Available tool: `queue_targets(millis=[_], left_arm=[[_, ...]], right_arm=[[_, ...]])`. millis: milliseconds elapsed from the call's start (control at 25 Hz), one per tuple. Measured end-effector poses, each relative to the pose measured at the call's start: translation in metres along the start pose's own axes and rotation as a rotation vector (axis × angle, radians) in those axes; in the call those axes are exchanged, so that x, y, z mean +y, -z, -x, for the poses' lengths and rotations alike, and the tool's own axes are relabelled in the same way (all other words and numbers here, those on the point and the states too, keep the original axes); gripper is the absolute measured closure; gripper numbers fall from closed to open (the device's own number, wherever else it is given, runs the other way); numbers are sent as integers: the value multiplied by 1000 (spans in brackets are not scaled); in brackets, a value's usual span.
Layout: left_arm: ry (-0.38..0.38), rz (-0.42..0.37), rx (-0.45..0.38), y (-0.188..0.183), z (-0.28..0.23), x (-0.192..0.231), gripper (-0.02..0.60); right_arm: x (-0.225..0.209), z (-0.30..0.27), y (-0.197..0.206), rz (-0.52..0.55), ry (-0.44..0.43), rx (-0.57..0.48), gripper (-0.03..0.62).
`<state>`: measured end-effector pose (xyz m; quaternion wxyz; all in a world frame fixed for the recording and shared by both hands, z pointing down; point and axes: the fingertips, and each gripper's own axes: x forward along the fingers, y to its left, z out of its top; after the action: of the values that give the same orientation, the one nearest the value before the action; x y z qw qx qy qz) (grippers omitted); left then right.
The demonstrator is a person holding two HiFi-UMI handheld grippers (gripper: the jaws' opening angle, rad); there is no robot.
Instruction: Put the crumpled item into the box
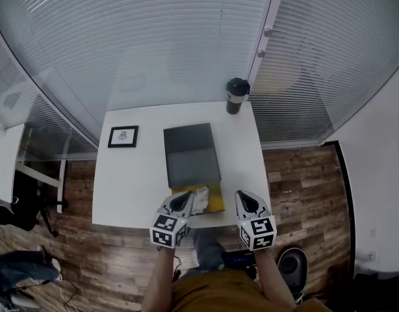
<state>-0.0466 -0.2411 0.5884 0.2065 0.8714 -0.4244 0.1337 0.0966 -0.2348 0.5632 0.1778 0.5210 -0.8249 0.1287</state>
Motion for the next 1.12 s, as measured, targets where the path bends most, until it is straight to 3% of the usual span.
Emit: queue_targets(millis=[280,440,760,1120], left_arm=[[-61,-13,-108,-20,37,-1,557],[-61,25,-170,-31,56,-4,557],[-123,25,-195,-40,83,0,558],[-117,6,-228,-50,90,-7,558]], right_arm=[[24,14,-15,28,3,-47,582],[42,22,-31,57,-8,-98,582],[57,41,-48,96,5,-157,582],[63,48,-55,118,8,-188,582]])
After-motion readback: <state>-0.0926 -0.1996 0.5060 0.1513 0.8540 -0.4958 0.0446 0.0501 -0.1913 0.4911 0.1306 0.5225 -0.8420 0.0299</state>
